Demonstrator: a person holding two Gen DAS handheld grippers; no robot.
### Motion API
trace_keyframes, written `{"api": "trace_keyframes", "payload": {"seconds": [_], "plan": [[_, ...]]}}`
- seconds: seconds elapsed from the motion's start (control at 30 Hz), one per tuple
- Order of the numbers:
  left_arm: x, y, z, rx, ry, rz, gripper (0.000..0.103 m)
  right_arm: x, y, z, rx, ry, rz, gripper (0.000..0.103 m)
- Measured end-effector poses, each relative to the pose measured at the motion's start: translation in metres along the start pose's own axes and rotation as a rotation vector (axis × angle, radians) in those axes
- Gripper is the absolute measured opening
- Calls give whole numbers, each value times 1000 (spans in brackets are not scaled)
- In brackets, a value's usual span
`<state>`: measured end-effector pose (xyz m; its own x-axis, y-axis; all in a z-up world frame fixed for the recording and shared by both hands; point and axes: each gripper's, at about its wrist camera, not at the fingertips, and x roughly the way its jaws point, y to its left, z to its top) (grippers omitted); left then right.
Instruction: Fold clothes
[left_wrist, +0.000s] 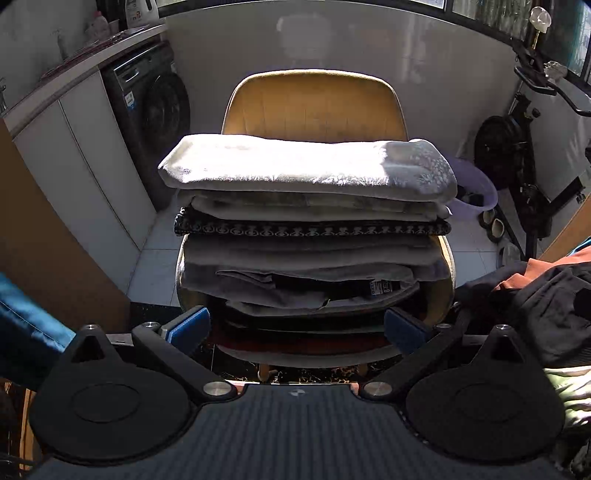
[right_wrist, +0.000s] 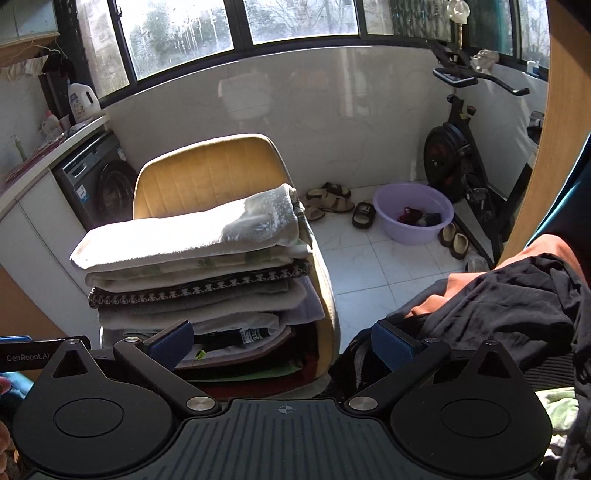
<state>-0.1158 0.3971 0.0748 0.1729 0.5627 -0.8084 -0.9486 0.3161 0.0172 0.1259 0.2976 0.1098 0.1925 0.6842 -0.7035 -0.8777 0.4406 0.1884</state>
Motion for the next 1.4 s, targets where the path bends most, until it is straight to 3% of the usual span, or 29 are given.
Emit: {"api": "trace_keyframes", "payload": {"seconds": [0.37, 0.67, 1.03, 1.4], "plan": [[-65, -4, -68, -15, -10, 18, 103, -69, 7, -54, -40, 12, -8, 102], [-90, 20, -102, 52, -25, 14, 103, -106, 40, -99, 51, -16, -99, 102], [-118, 66, -156, 123, 10, -47, 103, -158, 95, -179, 95, 1, -192, 102], [-149, 58, -189, 241, -28, -149, 103, -221, 102, -235, 136, -52, -287, 102]]}}
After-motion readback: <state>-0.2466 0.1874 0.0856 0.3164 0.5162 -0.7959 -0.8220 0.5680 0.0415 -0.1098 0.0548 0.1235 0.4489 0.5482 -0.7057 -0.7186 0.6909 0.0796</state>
